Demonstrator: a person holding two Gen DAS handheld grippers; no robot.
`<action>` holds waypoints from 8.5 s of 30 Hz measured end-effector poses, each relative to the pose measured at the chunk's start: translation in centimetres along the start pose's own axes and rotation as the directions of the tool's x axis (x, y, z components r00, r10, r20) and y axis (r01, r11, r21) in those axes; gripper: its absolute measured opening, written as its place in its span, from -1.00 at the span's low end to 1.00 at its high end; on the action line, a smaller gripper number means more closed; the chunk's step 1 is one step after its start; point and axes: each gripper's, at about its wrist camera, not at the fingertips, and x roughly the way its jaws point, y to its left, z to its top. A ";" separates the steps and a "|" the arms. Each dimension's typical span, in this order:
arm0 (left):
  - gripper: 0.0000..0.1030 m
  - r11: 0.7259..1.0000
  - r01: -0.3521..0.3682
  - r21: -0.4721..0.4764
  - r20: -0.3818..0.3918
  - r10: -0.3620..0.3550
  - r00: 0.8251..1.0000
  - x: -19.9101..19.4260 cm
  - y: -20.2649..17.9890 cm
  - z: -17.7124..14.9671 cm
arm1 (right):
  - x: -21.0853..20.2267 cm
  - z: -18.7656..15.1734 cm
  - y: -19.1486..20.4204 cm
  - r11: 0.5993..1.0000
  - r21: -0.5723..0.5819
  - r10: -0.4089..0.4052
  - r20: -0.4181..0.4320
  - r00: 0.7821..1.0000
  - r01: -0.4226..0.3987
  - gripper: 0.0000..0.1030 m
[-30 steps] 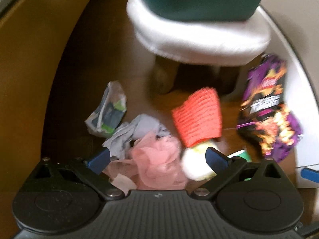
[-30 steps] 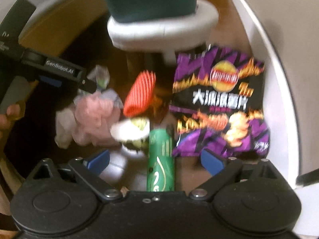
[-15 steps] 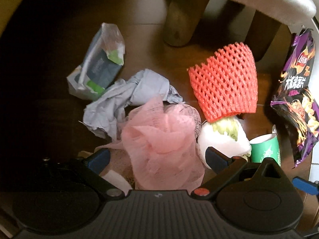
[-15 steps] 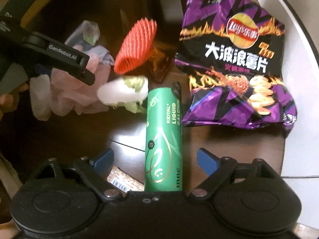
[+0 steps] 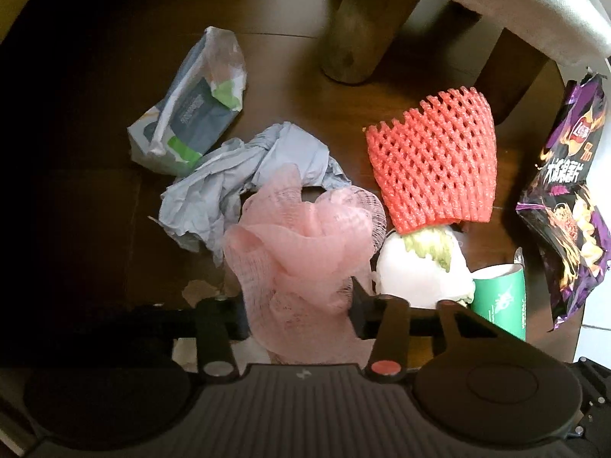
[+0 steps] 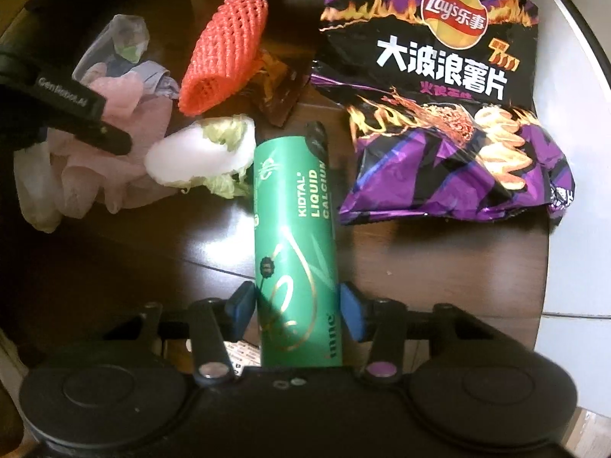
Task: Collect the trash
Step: 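Grasp the white tissue with left tool while right tool grasps green calcium tube, then carry tissue and green tube over the wastebasket and lower them in, then open both tools and withdraw them from the wastebasket, then grasp the pink mesh sponge with left tool while right tool grasps snack wrapper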
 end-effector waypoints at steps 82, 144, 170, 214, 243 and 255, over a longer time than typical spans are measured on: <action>-0.56 0.996 0.077 -0.036 0.047 -0.075 0.996 -9.1 0.3 -0.3 | -15.6 -1.7 -2.3 0.992 0.082 0.068 0.277 0.959 -0.094 -0.08; -0.56 0.982 -0.051 0.182 0.654 -0.082 0.752 -37.1 -11.3 18.1 | -31.7 25.2 2.8 0.983 -0.121 -0.031 0.630 0.776 0.138 -0.09; 0.30 0.980 -0.035 0.196 0.621 -0.097 0.778 -36.2 -10.7 16.3 | -34.6 22.8 1.3 0.991 -0.092 -0.016 0.648 0.762 0.099 0.21; 0.59 0.923 -0.009 0.384 0.095 -0.029 0.995 -13.5 -11.8 -4.1 | -17.8 -1.0 -4.2 0.998 0.017 0.043 0.426 0.904 -0.056 0.98; 0.41 0.876 0.095 0.473 -0.216 0.011 0.976 1.8 -11.1 -11.4 | 1.4 -8.2 5.8 0.851 -0.525 -0.002 -0.044 0.999 -0.022 0.18; -0.23 0.878 0.102 0.468 -0.223 0.006 0.975 1.6 -11.2 -11.2 | 0.6 -8.5 5.6 0.843 -0.537 -0.014 -0.031 0.999 -0.005 -0.49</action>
